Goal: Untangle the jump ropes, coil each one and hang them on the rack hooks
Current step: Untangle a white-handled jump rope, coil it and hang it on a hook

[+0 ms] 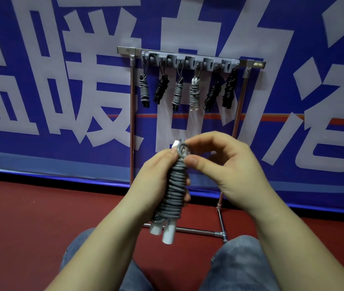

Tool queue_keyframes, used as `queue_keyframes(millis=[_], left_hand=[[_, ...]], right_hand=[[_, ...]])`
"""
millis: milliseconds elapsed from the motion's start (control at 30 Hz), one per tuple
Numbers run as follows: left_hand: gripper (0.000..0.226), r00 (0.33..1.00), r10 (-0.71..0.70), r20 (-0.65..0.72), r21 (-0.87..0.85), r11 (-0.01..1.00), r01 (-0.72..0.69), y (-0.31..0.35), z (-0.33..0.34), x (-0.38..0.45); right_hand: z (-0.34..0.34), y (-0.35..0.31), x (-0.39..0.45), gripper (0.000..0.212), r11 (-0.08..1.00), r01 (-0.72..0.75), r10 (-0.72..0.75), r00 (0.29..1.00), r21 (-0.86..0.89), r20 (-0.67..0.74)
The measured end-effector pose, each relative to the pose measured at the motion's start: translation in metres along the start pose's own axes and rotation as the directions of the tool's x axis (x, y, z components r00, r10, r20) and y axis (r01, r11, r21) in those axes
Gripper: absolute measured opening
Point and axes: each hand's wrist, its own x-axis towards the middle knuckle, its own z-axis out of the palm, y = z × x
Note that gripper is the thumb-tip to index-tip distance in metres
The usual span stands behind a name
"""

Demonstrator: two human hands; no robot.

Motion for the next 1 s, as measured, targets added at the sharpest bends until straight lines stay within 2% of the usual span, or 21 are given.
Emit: queue_keyframes(millis=[167, 333, 633, 833, 933, 1000], left_hand=[[0.026, 1.0, -0.001, 0.008, -0.054, 0.999, 0.001, -0.001, 0.003, -0.003], [0.029, 1.0, 0.021, 0.003, -0.092, 0.996, -0.021, 0.0, 0.004, -0.005], [0.037, 0.995, 0.014, 0.099, -0.07, 0.998, -0.007, 0.002, 0.007, -0.007], [0.041, 0.991, -0.02, 0.129, -0.025, 0.999, 0.024, 0.008, 0.003, -0.008], [0.049, 0.995, -0.02, 0.094, 0.011, 1.0, 0.019, 0.009, 0.002, -0.008], [0.052, 0.999, -0.004, 0.038, 0.064, 0.998, 0.002, 0.011, 0.0, -0.009]], right_hand=[[0.008, 0.009, 0.0, 0.015, 0.989, -0.029, 0.066, 0.966, 0.146, -0.251], [0.009, 0.011, -0.001, 0.013, 0.991, -0.05, 0.086, 0.945, 0.12, -0.315], [0.015, 0.009, -0.005, 0.012, 0.995, -0.028, 0.059, 0.941, 0.098, -0.332], [0.015, 0.01, -0.004, 0.006, 0.994, 0.01, -0.044, 0.944, -0.107, -0.326], [0.017, 0.01, -0.005, 0.018, 0.975, 0.062, -0.116, 0.962, -0.215, -0.247], [0.02, 0.01, -0.008, 0.028, 0.976, 0.06, -0.103, 0.974, -0.209, -0.201]])
